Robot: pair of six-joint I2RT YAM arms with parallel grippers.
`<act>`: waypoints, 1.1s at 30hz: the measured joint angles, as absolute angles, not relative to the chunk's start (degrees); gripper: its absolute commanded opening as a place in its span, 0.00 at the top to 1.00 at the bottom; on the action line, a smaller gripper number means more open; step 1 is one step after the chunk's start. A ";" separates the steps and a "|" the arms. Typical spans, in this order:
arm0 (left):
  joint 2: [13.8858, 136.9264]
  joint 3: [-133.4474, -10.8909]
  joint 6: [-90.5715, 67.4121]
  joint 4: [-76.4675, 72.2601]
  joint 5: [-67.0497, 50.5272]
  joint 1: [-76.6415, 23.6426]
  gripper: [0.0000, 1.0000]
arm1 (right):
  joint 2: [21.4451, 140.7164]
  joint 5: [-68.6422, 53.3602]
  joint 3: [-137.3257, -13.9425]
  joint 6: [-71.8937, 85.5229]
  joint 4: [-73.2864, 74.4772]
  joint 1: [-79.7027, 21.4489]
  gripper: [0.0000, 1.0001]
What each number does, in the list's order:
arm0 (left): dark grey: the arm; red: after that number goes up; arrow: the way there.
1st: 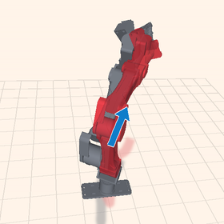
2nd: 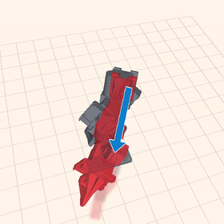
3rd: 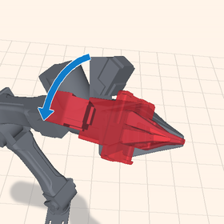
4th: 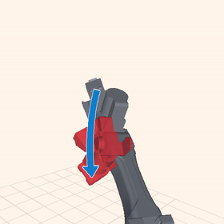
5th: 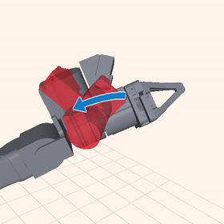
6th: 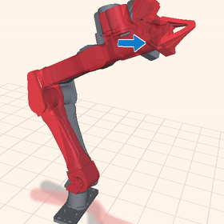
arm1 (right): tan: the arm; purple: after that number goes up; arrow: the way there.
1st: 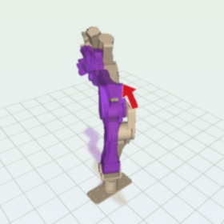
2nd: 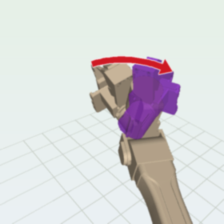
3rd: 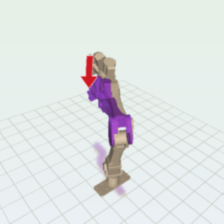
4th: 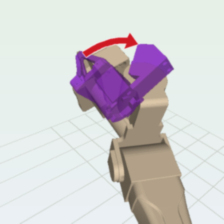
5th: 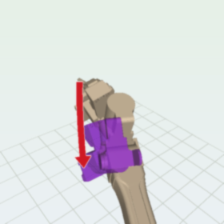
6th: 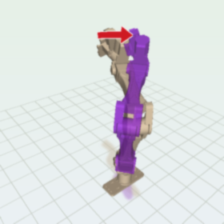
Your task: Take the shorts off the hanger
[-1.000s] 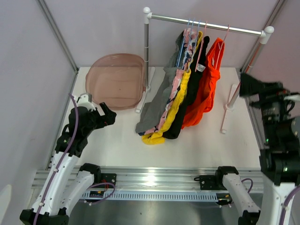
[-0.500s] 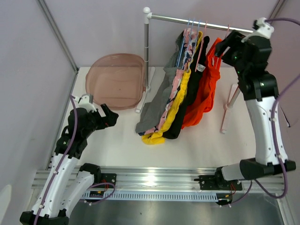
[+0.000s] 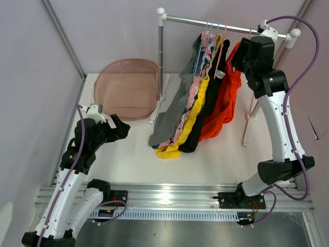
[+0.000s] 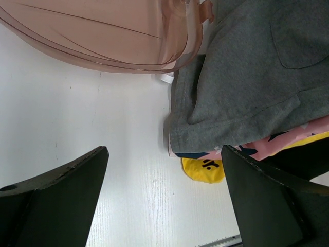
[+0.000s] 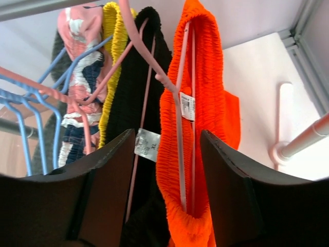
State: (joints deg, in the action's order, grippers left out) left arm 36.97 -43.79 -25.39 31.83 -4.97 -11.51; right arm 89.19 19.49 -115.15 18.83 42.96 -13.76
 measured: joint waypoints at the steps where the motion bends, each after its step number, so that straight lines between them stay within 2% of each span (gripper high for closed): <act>1: 37.01 -43.79 -25.39 31.83 -5.02 -11.51 0.02 | 89.19 19.90 -114.98 18.68 42.81 -13.76 0.46; 3: 37.01 -43.79 -25.39 31.83 -5.19 -11.51 0.02 | 89.19 20.71 -114.06 18.20 42.30 -13.76 0.51; 7: 37.01 -43.79 -25.39 31.83 -5.26 -11.51 0.02 | 89.43 21.63 -111.74 17.91 41.74 -13.63 0.50; 10: 37.01 -43.79 -25.39 31.83 -5.26 -11.51 0.02 | 89.86 21.63 -110.50 17.91 41.52 -13.37 0.54; 16: 37.01 -43.77 -25.39 31.83 -5.26 -11.51 0.02 | 91.00 21.61 -109.27 17.82 40.42 -13.26 0.85; 17: 37.01 -43.77 -25.39 31.83 -5.26 -11.51 0.02 | 91.07 21.63 -109.14 17.89 40.16 -13.26 0.96; 18: 37.01 -43.77 -25.39 31.83 -5.23 -11.51 0.02 | 91.07 21.61 -108.99 17.72 39.86 -13.26 1.00; 26: 37.28 -43.44 -25.34 31.81 -5.41 -11.51 0.02 | 91.07 21.74 -108.97 17.74 39.22 -13.69 1.00; 33: 35.38 -42.54 -23.77 29.23 -10.87 -11.90 0.01 | 90.13 23.94 -113.30 15.33 41.17 -17.61 1.00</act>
State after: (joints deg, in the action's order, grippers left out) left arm 35.38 -42.54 -23.77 29.23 -10.87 -11.90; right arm 90.13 23.94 -113.30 15.33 41.17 -17.61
